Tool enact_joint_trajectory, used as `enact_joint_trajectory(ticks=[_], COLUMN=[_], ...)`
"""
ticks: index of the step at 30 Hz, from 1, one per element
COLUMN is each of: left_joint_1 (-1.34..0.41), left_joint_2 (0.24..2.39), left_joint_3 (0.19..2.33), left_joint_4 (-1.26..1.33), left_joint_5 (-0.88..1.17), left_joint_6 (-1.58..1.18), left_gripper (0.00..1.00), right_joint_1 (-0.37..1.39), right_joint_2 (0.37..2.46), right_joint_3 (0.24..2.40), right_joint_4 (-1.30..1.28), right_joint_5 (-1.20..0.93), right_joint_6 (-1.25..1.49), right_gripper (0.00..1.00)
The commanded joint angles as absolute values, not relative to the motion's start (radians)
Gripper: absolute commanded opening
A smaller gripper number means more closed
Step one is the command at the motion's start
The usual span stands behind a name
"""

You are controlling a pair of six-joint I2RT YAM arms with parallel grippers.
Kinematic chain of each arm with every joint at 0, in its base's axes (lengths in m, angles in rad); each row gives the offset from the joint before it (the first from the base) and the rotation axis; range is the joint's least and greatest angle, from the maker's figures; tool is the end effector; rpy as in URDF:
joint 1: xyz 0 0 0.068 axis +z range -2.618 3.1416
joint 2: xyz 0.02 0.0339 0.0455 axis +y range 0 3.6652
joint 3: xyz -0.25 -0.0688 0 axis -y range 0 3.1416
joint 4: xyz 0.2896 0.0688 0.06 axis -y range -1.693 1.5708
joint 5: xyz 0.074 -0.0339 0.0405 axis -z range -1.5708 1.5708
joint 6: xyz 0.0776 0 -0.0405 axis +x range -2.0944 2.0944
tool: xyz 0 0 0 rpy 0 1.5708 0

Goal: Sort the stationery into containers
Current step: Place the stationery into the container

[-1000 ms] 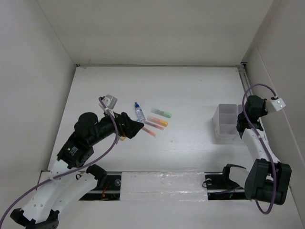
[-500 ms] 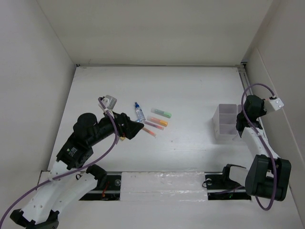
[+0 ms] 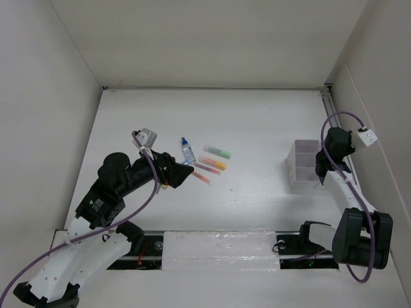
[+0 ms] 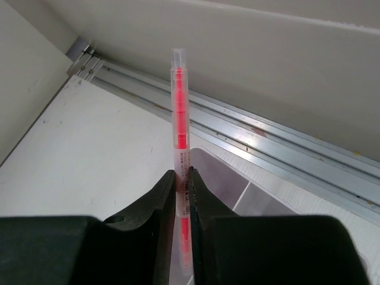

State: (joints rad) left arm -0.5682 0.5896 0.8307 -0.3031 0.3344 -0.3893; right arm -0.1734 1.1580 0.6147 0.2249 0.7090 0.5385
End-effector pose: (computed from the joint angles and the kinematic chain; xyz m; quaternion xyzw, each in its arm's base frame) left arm 0.1769 -0.1431 0.3708 0.1777 0.7055 -0.4187 0.5435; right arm 0.3113 -0.1058 0.2025 0.4555 0.6414 -0.1768 0.5916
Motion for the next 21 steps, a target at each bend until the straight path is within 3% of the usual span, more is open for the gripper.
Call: enact_joint_trajectory(ticks=[1, 7, 14, 21], left_joint_1=[-0.571, -0.571, -0.571, -0.571], left_joint_2=[0.58, 0.58, 0.58, 0.58], left_joint_3=[0.828, 0.828, 0.828, 0.828], left_joint_4=[-0.255, -0.255, -0.255, -0.274], left_joint_5=[0.353, 0.353, 0.353, 0.305], left_joint_6=[-0.371, -0.371, -0.371, -0.371], left_gripper=[1.0, 1.0, 1.0, 1.0], right_joint_1=[-0.144, -0.126, -0.126, -0.048], right_joint_2=[1.137, 1.147, 1.147, 0.985], right_joint_3=[0.653, 0.653, 0.653, 0.673], right_joint_4=[0.27, 0.27, 0.259, 0.216], right_joint_5=[0.742, 0.776, 0.776, 0.683], right_joint_6=[0.517, 0.517, 0.529, 0.511], right_gripper=[0.19, 0.3, 0.3, 0.37])
